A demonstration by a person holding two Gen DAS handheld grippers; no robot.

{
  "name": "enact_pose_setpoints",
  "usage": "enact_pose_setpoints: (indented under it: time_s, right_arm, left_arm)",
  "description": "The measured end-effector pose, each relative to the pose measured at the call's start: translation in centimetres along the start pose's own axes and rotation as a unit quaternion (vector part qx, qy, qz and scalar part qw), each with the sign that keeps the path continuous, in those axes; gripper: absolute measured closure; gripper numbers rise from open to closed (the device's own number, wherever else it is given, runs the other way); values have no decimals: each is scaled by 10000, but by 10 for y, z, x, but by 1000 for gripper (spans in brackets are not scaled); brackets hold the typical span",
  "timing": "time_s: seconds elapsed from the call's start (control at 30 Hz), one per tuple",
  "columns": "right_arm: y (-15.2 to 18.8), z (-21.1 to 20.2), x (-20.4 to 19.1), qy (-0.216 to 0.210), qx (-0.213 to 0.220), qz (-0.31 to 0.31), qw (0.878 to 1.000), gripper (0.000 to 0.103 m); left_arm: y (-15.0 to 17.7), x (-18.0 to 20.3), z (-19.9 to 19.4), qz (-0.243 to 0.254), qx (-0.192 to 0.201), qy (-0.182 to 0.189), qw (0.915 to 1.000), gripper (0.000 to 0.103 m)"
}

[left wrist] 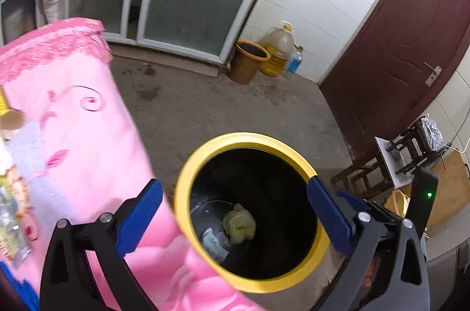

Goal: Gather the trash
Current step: 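Carry both items over the yellow bin and open both tools to drop them, then grasp the white rolled diaper with left tool while right tool grasps the lavender mesh bundle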

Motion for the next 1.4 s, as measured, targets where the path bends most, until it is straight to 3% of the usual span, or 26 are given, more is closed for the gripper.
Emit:
enact_pose_setpoints:
  time_s: [0.23,0.37,0.53,0.67,0.8,1.0,1.13,1.3,1.4]
  right_arm:
    - [-6,-33,-21,-201,493,-269,9982,54]
    - [-9,-48,-46,-456,717,-460,9953,52]
    - [-14,-58,-91,-891,901,-803,9887,48]
    - [-15,-57,-134,-1193,899,-1099,9827,48]
    - [-14,-47,-176,-1461,799,-1332,9770,48]
    - [-6,-29,-233,-1777,590,-1756,9665,48]
    - [0,-20,-261,-1906,484,-1988,9601,48]
    - [4,-12,-288,-2046,424,-2235,9520,48]
    - [5,-4,-302,-2126,373,-2341,9480,48]
  left_arm:
    - [-14,-26,-93,313,691,-242,9968,8]
    - [-13,-64,-158,444,1002,-522,9926,8]
    - [-3,-127,-227,574,1150,-1149,9850,8]
    - [6,-182,-280,957,1251,-2050,9660,8]
    - [13,-233,-318,933,1242,-2602,9530,8]
    - [27,-281,-327,686,1016,-2819,9516,8]
    - [35,-298,-311,699,777,-2868,9523,8]
    - [34,-320,-283,380,595,-2844,9561,8]
    - [29,-340,-268,189,459,-2954,9541,8]
Point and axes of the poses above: each gripper's, at about its wrist camera, not at the fingertips, and z roughly the way its jaws point, x to its right, y to its underside, the point moved 5 cm from there along z, roughly the way its jaws point, and after that the axes turned 14 degrees about x, right-handed, at the moved point
